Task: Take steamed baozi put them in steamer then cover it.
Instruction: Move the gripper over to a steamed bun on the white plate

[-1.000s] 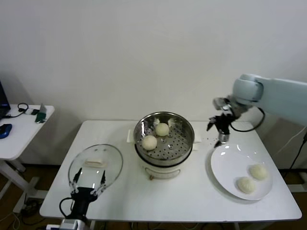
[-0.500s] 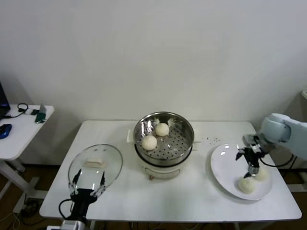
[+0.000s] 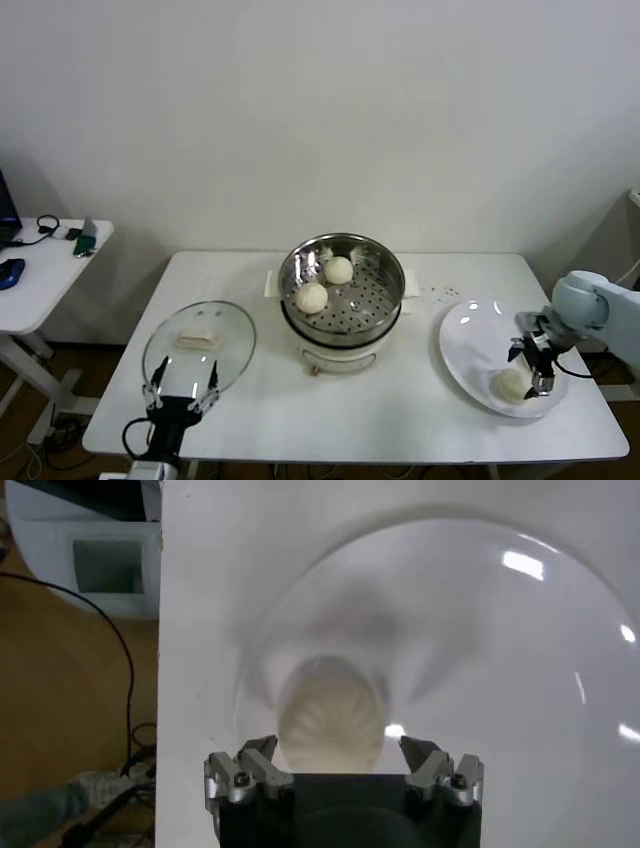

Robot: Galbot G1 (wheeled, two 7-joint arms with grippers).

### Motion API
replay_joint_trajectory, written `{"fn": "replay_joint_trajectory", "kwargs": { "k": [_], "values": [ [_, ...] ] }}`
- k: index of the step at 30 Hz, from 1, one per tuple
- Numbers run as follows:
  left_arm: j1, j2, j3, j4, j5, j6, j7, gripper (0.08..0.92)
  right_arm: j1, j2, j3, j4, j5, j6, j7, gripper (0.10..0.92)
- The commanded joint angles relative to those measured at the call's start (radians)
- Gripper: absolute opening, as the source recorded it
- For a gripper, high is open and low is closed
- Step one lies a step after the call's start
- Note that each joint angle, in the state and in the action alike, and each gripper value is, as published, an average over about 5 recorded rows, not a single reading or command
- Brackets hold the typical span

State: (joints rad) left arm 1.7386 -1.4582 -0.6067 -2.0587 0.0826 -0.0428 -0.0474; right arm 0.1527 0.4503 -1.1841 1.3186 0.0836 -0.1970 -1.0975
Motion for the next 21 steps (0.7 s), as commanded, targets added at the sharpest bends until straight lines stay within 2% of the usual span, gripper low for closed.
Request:
{"fn": "replay_joint_trajectory", "kwargs": {
  "k": [1, 9, 21],
  "values": [
    [-0.002, -0.001, 0.001, 0.003, 0.002, 0.0, 0.0, 0.823, -0.085, 0.02, 0.06, -0.033, -0.038, 0.002, -0.002, 0.823],
    [-0.004, -0.001, -0.001, 0.01, 0.001, -0.001, 0.0, 0.823, -0.085, 0.051, 0.054, -0.056, -0.037, 0.005, -0.004, 0.819],
    [-0.004, -0.004, 0.004, 0.01, 0.003, 0.001, -0.002, 0.823, -0.039, 0.062, 0.02, -0.07, -0.028, 0.023, -0.024, 0.708]
  ]
}}
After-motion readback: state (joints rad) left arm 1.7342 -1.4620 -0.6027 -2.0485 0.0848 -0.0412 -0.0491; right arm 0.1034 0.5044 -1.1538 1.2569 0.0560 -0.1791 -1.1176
